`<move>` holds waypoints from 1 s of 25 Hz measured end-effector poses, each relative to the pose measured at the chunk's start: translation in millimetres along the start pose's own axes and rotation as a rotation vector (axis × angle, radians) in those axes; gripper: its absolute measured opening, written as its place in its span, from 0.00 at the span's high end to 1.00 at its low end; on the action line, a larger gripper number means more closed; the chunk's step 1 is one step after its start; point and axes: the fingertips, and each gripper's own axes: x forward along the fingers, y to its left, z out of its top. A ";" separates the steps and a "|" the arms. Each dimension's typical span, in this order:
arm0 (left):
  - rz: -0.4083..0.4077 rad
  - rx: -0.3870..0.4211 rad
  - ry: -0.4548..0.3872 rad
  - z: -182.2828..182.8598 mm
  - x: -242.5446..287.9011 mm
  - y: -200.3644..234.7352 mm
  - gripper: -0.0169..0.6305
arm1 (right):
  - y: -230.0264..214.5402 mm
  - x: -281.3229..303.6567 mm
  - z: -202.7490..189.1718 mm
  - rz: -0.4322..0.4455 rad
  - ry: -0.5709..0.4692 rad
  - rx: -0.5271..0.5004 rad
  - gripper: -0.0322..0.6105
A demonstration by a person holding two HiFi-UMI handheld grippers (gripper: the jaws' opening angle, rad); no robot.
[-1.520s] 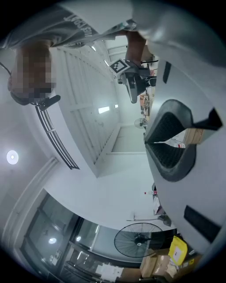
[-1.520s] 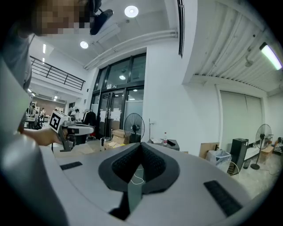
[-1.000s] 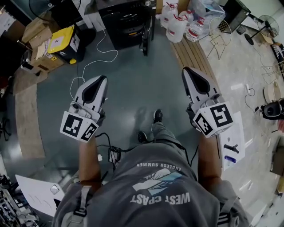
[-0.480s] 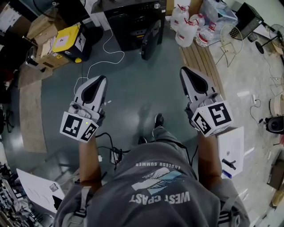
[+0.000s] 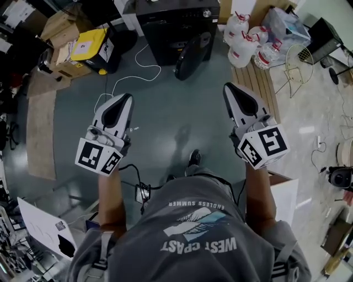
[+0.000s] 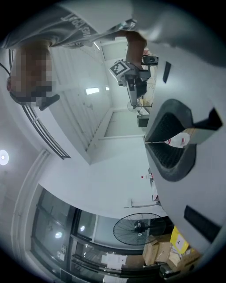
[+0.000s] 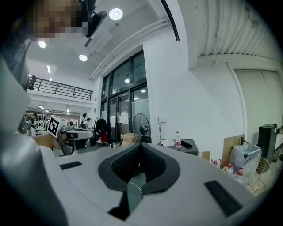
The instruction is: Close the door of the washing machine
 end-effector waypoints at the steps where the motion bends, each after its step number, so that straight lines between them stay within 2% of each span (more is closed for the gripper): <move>1: 0.008 0.002 0.001 -0.1 5.8 0.8 0.94 | -5.9 3.7 0.3 0.009 -0.001 0.000 0.90; 7: 0.052 0.019 0.007 5.2 33.2 2.1 0.94 | -37.0 21.6 4.6 0.054 -0.013 0.001 0.90; 14: 0.067 0.037 0.027 7.5 51.0 4.5 0.94 | -55.4 32.7 3.7 0.073 -0.022 0.017 0.90; 25: 0.007 0.009 0.019 -7.2 101.9 33.8 0.94 | -84.3 65.5 0.1 0.020 0.006 0.017 0.90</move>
